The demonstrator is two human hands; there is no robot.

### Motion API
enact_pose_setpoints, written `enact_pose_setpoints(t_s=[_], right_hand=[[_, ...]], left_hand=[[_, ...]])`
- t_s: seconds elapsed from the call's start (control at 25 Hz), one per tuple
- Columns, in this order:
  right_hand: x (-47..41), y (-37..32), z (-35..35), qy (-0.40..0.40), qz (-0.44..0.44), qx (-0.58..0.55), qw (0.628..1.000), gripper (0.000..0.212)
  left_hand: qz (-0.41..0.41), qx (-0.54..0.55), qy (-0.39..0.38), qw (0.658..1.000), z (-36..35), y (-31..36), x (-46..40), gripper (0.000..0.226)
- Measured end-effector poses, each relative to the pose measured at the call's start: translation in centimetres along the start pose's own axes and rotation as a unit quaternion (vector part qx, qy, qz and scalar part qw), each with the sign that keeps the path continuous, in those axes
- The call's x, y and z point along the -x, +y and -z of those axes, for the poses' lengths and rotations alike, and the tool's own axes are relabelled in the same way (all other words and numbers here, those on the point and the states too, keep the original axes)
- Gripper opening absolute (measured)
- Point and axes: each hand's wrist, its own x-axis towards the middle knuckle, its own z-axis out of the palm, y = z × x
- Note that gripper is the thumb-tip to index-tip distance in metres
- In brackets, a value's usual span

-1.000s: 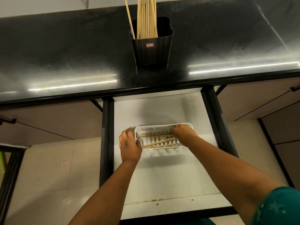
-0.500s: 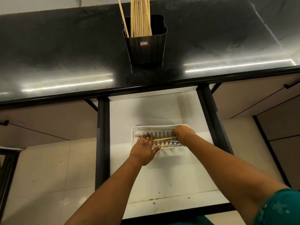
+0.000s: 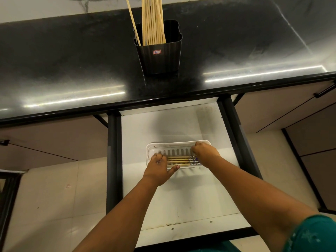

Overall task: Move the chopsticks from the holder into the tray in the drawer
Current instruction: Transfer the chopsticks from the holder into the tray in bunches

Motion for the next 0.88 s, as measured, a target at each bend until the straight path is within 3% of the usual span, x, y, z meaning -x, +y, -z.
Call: enact_pose_setpoints(t_s=[0.12, 0.28, 0.48, 0.6, 0.8, 0.88], right_hand=[[-0.4, 0.0, -0.2, -0.013, 0.004, -0.030, 0.999, 0.037], [-0.6, -0.4, -0.8, -0.025, 0.017, -0.037, 0.999, 0.046], [0.1, -0.7, -0.8, -0.044, 0.016, -0.050, 0.998, 0.041], [0.5, -1.1, 0.4, -0.042, -0.001, -0.097, 0.994, 0.047], [0.7, -3.0, 6.1, -0.022, -0.004, -0.104, 0.994, 0.023], [0.6, -4.8, 9.7, 0.027, 0.014, -0.103, 0.994, 0.020]], left_hand=[[-0.031, -0.042, 0.025, 0.998, -0.2, -0.6, 0.1, 0.087], [-0.029, -0.088, -0.029, 0.995, -0.2, -0.8, -0.1, 0.088], [-0.024, -0.054, -0.014, 0.998, -0.3, -0.5, 0.8, 0.077], [-0.059, -0.017, 0.070, 0.996, 0.5, -0.4, 1.3, 0.066], [-0.120, -0.041, 0.211, 0.969, 5.9, 1.8, 0.7, 0.051], [-0.129, -0.028, 0.250, 0.959, 9.4, 3.2, 0.0, 0.048]])
